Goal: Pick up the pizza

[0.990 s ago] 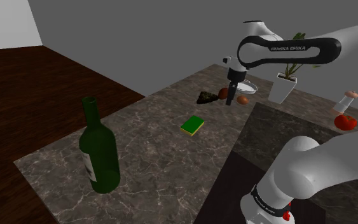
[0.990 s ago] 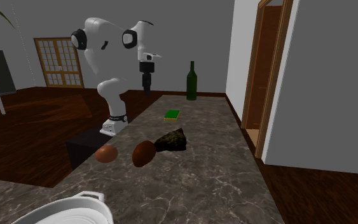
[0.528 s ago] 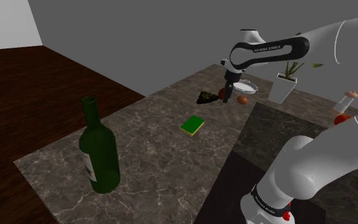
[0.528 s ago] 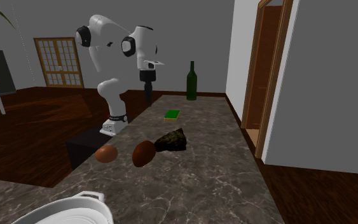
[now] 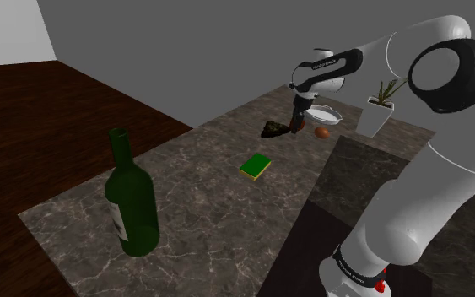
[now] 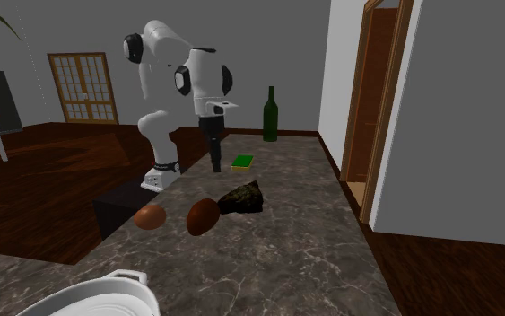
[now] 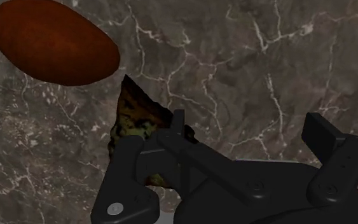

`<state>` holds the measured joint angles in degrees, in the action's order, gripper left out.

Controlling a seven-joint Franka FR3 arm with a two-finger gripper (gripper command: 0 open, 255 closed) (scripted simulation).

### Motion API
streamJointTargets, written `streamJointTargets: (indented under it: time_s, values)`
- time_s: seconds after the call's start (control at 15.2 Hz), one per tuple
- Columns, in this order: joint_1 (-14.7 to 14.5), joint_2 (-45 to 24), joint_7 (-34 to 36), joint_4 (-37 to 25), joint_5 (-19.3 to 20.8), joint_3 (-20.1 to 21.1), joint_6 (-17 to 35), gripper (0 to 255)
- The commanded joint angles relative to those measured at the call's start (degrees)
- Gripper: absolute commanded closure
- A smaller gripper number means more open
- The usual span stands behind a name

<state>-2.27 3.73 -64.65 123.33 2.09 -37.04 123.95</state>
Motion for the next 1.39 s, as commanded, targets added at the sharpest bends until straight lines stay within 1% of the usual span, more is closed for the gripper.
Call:
streamJointTargets:
  time_s: [0.0,0.2,0.4,0.46,0.92,1.06,1.12,1.32]
  values:
    - [0.2,-6.28,-6.08,-4.18,-5.56,-1.44,1.17,0]
    - [2.68,-14.64,-13.93,-10.6,-13.27,-1.31,1.24,0]
    - [6.71,-22.56,-20.27,-17.97,-19.76,0.5,0.14,0]
    - [7.19,-23.12,-20.65,-18.58,-20.12,0.83,0.04,0]
    - [8.12,-26.0,-22.54,-16.32,-22.73,2.16,4.59,0]
    - [8.12,-26.0,-22.54,-16.32,-22.72,2.17,4.59,0]
    - [8.13,-25.97,-22.62,-16.17,-22.74,2.16,4.7,255]
    - [8.17,-25.94,-22.72,-16.02,-22.76,2.15,4.82,255]
